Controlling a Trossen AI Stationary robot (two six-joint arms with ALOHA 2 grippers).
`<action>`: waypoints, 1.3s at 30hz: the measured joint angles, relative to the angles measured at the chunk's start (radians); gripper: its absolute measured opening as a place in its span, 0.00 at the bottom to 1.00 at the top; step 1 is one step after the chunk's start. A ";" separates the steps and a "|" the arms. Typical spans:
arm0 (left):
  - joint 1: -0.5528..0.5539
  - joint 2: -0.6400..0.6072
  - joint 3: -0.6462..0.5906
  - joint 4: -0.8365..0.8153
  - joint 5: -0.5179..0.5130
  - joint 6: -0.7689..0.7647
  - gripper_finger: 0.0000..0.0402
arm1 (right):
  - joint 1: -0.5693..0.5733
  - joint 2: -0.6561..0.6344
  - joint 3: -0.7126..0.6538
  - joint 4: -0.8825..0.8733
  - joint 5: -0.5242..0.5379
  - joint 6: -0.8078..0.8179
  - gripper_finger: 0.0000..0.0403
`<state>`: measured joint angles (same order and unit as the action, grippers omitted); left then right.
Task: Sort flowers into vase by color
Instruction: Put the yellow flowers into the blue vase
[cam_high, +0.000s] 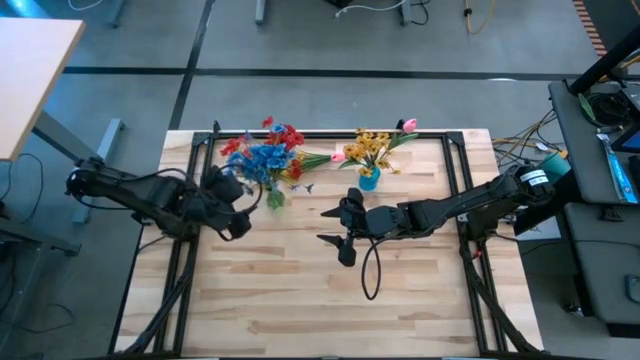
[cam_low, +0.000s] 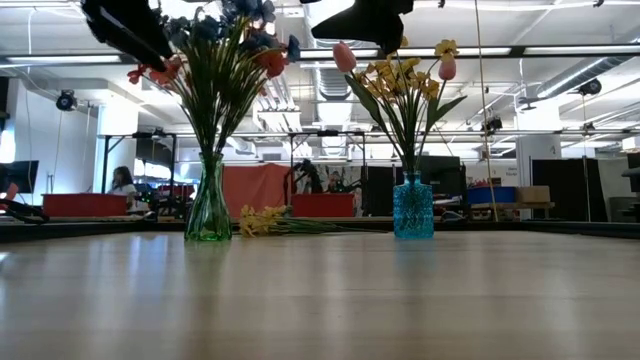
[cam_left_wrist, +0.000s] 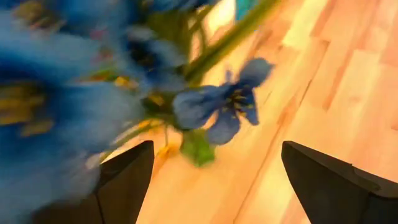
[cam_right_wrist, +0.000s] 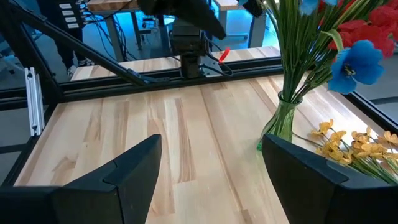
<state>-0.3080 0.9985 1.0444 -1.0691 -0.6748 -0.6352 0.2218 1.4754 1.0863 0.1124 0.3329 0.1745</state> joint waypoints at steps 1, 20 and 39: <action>0.000 0.000 0.014 -0.038 0.000 -0.030 0.84 | 0.000 0.000 0.000 0.000 0.000 -0.001 0.67; -0.001 -0.017 0.257 -0.416 0.086 -0.040 0.84 | 0.000 -0.025 0.019 -0.108 -0.001 0.018 0.67; -0.027 -0.239 0.222 -0.396 -0.125 -0.105 0.84 | -0.137 -0.010 0.714 -0.785 0.008 -0.197 0.59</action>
<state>-0.3351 0.7591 1.2663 -1.4653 -0.8001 -0.7404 0.0853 1.4657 1.8004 -0.6724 0.3413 -0.0222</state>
